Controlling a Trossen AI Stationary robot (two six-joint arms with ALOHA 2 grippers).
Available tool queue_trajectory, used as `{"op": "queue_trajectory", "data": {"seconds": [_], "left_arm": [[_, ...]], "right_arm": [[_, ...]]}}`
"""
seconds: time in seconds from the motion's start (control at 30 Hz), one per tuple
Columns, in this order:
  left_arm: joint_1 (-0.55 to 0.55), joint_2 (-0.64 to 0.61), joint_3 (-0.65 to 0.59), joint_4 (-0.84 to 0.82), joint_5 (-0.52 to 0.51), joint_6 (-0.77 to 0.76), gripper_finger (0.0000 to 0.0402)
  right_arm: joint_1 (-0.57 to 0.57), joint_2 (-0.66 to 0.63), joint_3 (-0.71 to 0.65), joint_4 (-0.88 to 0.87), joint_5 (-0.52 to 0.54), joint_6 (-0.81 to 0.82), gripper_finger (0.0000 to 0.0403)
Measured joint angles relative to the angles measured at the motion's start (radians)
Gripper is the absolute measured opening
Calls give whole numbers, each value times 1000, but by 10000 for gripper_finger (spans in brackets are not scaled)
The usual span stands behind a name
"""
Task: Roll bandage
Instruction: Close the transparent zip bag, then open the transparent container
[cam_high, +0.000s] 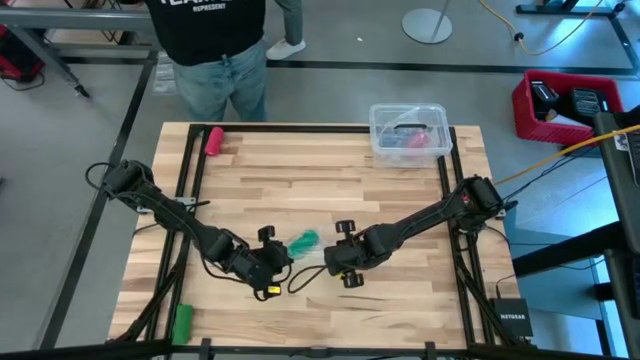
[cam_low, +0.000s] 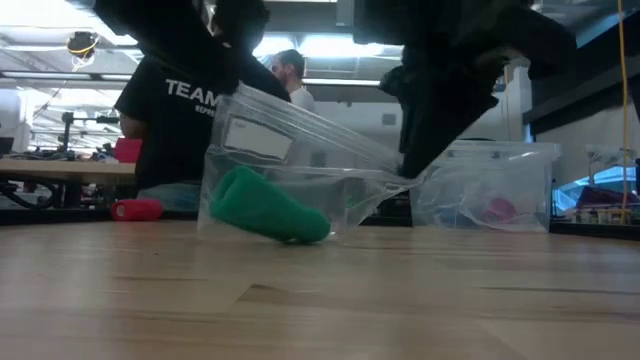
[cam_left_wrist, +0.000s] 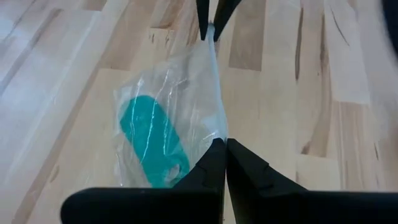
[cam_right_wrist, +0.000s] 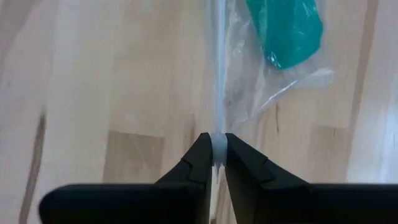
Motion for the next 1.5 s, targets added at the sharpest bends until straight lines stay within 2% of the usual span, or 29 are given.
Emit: {"op": "queue_trajectory", "data": {"seconds": [0.13,0.4,0.53,0.67,0.73,0.83,0.93,1.07,1.17,1.27,1.5], "left_arm": [[-4,-1,-1,-13,12,-4,1],[11,-1,0,6,1,2,1],[28,1,0,27,1,-16,5],[42,9,0,62,-3,6,34],[51,18,0,82,-1,10,52],[68,48,0,118,-1,23,78],[79,70,0,97,3,37,93],[66,75,-1,83,0,27,99],[60,75,-1,76,-4,35,100],[66,75,-32,102,-13,36,100],[96,85,-131,180,-21,13,100]], "right_arm": [[0,2,-8,-112,-4,28,39],[-1,-1,-5,-80,-4,89,52],[-1,-15,6,-143,-4,101,95],[0,-44,57,-338,-17,169,150],[0,-65,56,-350,-23,170,171],[0,-76,34,-222,14,90,191],[0,-76,-19,6,31,-9,200],[-1,-76,-131,317,14,-70,202],[-1,-76,-199,453,20,-82,202],[-1,-76,-241,485,45,-70,202],[0,-76,-246,357,34,-8,202]]}}
